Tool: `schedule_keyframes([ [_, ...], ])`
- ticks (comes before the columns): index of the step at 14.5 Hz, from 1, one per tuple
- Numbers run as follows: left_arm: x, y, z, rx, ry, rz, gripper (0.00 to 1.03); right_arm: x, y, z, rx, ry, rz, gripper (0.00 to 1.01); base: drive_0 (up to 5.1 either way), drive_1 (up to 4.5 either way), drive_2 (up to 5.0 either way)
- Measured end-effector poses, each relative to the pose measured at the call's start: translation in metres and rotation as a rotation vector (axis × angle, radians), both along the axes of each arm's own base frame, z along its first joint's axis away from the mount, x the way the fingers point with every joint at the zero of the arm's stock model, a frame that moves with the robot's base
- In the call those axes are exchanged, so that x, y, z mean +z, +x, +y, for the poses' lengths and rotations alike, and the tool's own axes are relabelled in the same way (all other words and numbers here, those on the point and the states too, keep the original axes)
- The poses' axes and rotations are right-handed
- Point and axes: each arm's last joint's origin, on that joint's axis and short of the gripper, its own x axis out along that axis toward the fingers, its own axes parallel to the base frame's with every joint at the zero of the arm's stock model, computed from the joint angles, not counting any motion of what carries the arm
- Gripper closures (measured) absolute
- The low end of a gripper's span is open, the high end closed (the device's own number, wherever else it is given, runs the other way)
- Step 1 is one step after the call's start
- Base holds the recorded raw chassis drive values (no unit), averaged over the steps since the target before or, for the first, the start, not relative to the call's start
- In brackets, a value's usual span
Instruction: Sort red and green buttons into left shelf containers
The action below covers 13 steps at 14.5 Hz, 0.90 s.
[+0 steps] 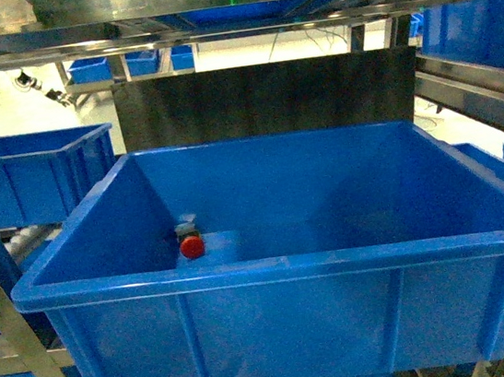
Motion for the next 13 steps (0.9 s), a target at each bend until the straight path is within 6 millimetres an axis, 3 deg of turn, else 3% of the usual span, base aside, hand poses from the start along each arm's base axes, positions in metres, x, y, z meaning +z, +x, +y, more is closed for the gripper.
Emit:
schedule_keyframes([
  [2,-0.003,-0.012,0.011,0.012,-0.002,0.014,1.01,0.002,-0.011,0.000,0.000,0.000,-0.011,0.99,0.0,0.00,0.0],
  [13,0.007,-0.052,0.010,-0.003,-0.003,-0.022,1.01,0.008,-0.053,0.000,0.000,0.000,-0.030,0.99,0.0,0.00,0.0],
])
